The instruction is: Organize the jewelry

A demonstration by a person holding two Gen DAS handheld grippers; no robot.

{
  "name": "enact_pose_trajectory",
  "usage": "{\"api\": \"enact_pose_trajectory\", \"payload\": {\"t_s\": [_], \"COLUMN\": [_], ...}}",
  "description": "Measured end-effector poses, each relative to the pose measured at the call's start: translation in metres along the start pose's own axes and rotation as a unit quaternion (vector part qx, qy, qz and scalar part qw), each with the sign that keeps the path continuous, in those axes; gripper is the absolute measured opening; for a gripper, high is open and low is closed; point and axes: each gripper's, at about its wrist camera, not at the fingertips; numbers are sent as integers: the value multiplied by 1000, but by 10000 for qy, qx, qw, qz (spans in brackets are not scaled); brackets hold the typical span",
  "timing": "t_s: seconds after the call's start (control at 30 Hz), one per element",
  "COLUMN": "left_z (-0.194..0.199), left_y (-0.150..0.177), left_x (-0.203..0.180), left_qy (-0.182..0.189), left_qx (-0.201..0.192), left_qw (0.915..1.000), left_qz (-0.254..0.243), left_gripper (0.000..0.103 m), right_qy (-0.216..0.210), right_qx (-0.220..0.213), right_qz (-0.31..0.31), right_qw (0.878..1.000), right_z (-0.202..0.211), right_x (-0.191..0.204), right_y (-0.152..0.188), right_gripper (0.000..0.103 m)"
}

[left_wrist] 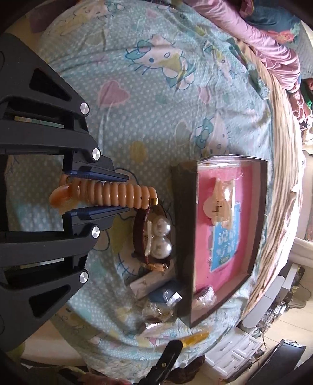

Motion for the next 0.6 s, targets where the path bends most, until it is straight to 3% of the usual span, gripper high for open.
{"api": "enact_pose_trajectory", "payload": {"t_s": [0.33, 0.6], "left_z": [35, 32], "left_y": [-42, -69], "left_x": [-11, -19], "left_qy": [157, 143], "left_qx": [-577, -697], "left_qw": [9982, 9974], "left_qz": [-21, -81], "left_gripper": [12, 12], "right_qy": [22, 60], "right_qx": [-248, -394], "right_qz": [69, 79], "right_qw": [9997, 9992], "right_z": [9, 10], "right_x": [-1, -9], "right_y": [-19, -35], "right_gripper": [44, 44]}}
Point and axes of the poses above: each gripper's, at about its wrist camera, not at the fingertips, and z roughly against the way its jaws point, x to its left, y to its underside, and after that the axes turned 6 degrees about y, right-handed
